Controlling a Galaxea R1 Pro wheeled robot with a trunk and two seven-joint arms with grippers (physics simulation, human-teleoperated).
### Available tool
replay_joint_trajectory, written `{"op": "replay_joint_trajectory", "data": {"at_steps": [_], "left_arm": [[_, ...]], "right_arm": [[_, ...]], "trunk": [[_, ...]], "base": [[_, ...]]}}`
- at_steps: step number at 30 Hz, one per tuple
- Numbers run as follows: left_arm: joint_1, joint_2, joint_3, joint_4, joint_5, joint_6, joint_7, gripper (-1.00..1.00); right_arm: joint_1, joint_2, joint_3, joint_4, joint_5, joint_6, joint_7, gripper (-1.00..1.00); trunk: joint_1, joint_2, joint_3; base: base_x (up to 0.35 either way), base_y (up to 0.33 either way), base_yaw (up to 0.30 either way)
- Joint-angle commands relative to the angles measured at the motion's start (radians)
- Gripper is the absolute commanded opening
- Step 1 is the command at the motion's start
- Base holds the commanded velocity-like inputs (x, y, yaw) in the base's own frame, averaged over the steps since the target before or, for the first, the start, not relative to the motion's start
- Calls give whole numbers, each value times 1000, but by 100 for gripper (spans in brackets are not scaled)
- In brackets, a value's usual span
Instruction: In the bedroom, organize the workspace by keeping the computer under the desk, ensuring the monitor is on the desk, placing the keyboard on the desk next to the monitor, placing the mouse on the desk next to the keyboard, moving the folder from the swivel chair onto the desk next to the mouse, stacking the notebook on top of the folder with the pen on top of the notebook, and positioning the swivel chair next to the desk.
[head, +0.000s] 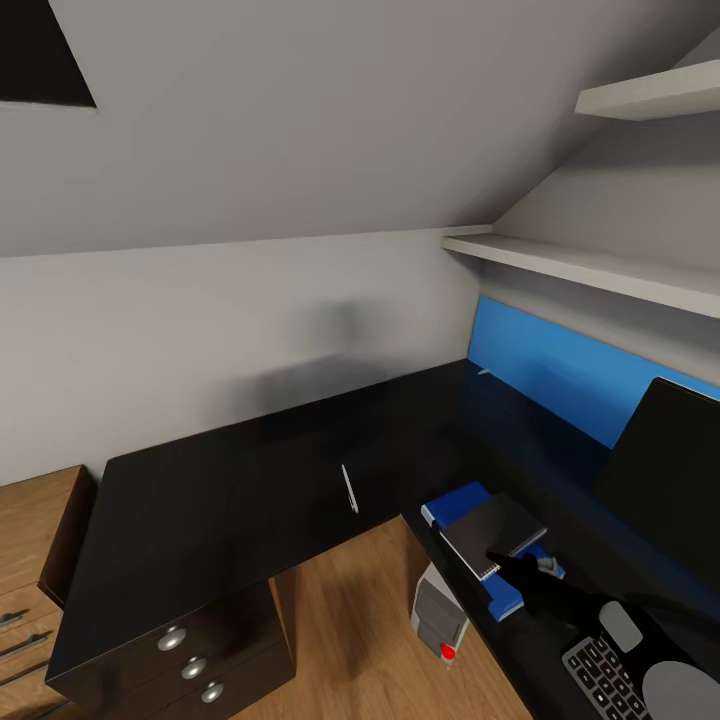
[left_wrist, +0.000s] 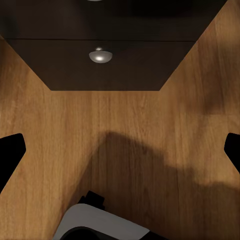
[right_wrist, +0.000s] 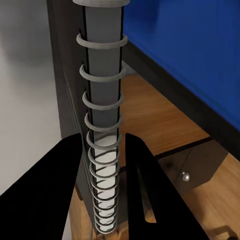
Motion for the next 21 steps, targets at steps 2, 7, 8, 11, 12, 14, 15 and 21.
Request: {"op": "replay_joint_trajectory", "data": {"at_steps": [2, 7, 8, 11, 12, 14, 15, 21], "left_arm": [[-1, 0, 2, 0, -3, -3, 4, 100], [-1, 0, 2, 0, -3, -2, 4, 100], [-1, 0, 2, 0, -3, -2, 4, 100], [-1, 0, 2, 0, -3, -2, 4, 100], [-1, 0, 3, 0, -3, -2, 4, 100], [-1, 0, 3, 0, -3, -2, 4, 100], [-1, 0, 3, 0, -3, -2, 4, 100], [-1, 0, 4, 0, -2, -3, 4, 100]], "right_arm": [[-1, 0, -5, 1, 2, 5, 2, -100], [-1, 0, -5, 2, 2, 5, 2, -100], [-1, 0, -5, 2, 2, 5, 2, -100], [-1, 1, -5, 2, 2, 5, 2, -100], [-1, 0, -5, 2, 2, 5, 2, -100], [-1, 0, -5, 2, 2, 5, 2, -100], [-1, 0, -5, 2, 2, 4, 3, -100], [-1, 1, -5, 1, 2, 4, 3, -100]], "trunk": [[0, -1, -2], [0, -1, -2], [0, -1, -2], [0, -1, -2], [0, -1, -2], [0, -1, -2], [0, -1, -2], [0, -1, -2]], "base": [[0, 0, 0], [0, 0, 0], [0, 0, 0], [0, 0, 0], [0, 0, 0], [0, 0, 0], [0, 0, 0], [0, 0, 0]]}}
